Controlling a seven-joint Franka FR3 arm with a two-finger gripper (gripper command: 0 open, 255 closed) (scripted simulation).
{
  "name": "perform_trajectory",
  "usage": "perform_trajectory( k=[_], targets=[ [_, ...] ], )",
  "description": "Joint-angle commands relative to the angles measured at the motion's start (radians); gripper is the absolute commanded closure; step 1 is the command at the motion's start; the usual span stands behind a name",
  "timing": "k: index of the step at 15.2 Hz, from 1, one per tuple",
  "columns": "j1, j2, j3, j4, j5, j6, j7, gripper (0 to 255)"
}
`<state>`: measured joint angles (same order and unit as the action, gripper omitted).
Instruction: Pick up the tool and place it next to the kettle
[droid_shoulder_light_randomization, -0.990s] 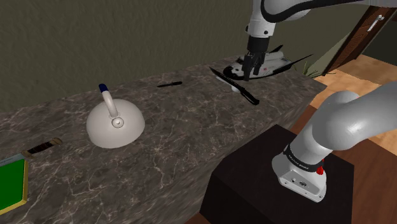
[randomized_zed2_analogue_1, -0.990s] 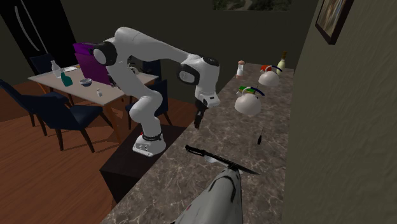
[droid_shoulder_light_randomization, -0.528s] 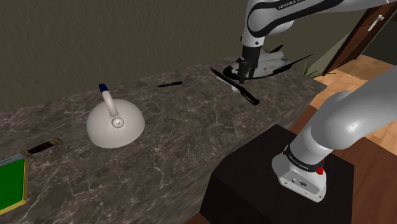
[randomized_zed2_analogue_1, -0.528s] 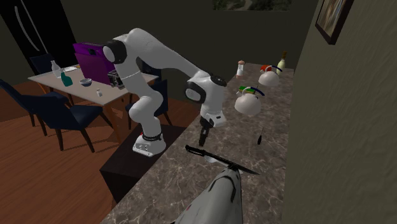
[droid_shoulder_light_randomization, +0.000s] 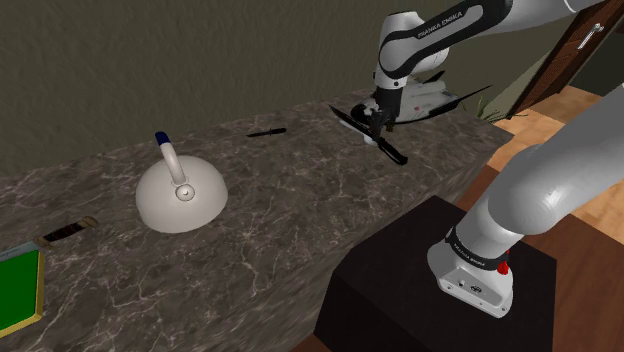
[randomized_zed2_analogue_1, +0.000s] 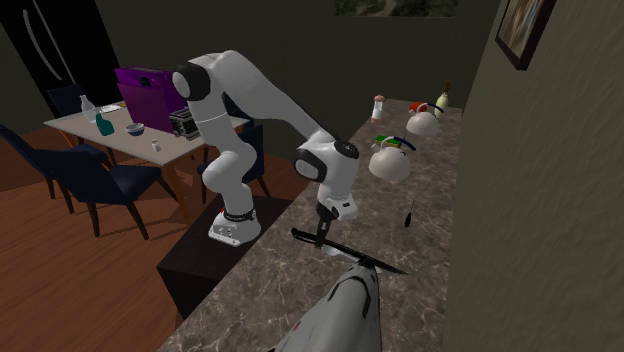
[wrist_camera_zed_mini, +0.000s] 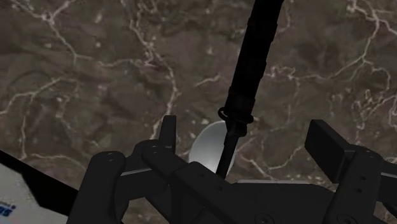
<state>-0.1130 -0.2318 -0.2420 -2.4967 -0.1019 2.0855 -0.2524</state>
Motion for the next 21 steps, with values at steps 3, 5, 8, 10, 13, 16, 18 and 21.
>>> perform_trajectory(
  k=[3,5,8,10,13,16,18,21],
  targets=[
    [-0.001,0.018,-0.004,-0.024,0.0,0.042,-0.003,0],
    [-0.001,0.018,-0.004,-0.024,0.0,0.042,-0.003,0],
    [-0.001,0.018,-0.004,-0.024,0.0,0.042,-0.003,0],
    [-0.001,0.018,-0.004,-0.024,0.0,0.042,-0.003,0],
    [-0.001,0.018,-0.004,-0.024,0.0,0.042,-0.003,255],
    [-0.001,0.018,-0.004,-0.024,0.0,0.042,-0.003,255],
    [-0.001,0.018,-0.004,-0.024,0.0,0.042,-0.003,255],
    [-0.001,0.008,-0.003,-0.018,-0.001,0.027,-0.002,255]
  ],
)
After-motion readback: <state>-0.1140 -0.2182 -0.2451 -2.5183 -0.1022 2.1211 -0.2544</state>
